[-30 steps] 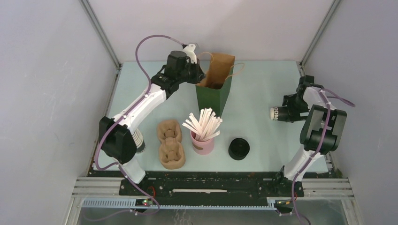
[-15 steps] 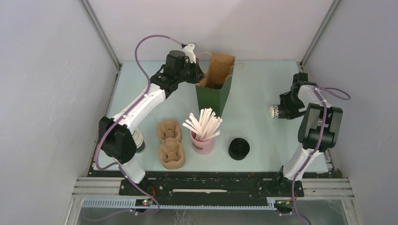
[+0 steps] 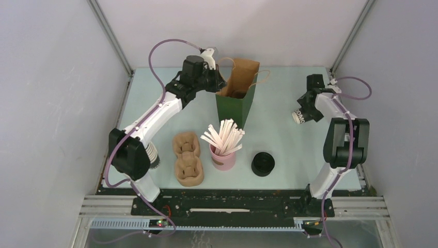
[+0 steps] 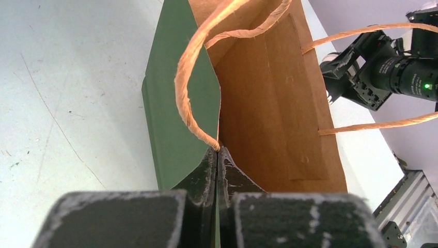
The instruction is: Pack the takeout coffee
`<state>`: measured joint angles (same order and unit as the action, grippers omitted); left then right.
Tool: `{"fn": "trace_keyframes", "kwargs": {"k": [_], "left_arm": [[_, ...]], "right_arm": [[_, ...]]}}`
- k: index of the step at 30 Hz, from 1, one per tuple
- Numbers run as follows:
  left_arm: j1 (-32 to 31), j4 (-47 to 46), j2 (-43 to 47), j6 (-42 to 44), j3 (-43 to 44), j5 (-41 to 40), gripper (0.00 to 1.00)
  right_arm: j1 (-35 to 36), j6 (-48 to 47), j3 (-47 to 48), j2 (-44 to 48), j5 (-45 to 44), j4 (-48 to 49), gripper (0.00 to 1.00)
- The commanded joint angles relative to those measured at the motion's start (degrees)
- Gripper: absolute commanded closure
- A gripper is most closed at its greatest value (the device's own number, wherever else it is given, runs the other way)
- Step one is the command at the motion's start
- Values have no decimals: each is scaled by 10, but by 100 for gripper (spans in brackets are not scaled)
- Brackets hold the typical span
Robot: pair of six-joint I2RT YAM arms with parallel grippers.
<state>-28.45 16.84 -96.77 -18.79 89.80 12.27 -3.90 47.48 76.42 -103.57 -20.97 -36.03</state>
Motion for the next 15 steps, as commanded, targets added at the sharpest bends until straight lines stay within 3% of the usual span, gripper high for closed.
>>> {"fn": "trace_keyframes", "kwargs": {"k": [1, 7, 12, 15], "left_arm": [[2, 9, 8, -12, -1, 12, 100], [3, 9, 21, -27, -7, -4, 100], [5, 17, 36, -61, -26, -41, 100], [8, 23, 47, -66, -36, -67, 100]], "right_arm": [[59, -92, -17, 69, -123, 85, 12], [180, -270, -69, 90, -314, 224, 11], [247, -283, -122, 107, -396, 294, 10], [296, -333, -175, 123, -433, 390, 10]]}}
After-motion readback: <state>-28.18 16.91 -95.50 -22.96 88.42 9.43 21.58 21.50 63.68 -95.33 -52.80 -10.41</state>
